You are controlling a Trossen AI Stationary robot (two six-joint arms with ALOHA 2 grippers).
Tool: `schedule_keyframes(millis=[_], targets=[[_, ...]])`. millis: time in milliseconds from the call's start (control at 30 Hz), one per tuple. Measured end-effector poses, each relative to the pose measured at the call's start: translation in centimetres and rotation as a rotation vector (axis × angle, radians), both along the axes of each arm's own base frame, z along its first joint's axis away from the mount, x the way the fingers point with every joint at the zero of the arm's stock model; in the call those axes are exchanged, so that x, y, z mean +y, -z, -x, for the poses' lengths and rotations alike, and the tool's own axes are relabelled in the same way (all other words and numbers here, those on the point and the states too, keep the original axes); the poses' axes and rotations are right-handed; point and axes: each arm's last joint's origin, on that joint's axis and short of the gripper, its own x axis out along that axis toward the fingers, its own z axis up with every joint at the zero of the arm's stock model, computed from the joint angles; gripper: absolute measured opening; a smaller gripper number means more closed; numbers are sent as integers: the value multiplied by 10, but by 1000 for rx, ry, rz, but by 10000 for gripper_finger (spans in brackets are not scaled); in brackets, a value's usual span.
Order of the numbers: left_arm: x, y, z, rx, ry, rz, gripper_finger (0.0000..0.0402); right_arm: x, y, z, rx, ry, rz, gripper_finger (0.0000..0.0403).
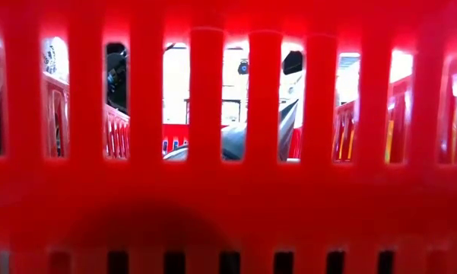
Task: Pick & Place Travel size toiletries
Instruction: Put the blue toothbrush into the yellow bin
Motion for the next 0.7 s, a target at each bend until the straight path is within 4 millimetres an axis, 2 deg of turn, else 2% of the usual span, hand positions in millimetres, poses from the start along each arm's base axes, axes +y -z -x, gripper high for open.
schedule_keyframes(millis=[700], targets=[[1,-1,0,-4,-16,-13,168,0,-1,-1,-11,-4,6,148]])
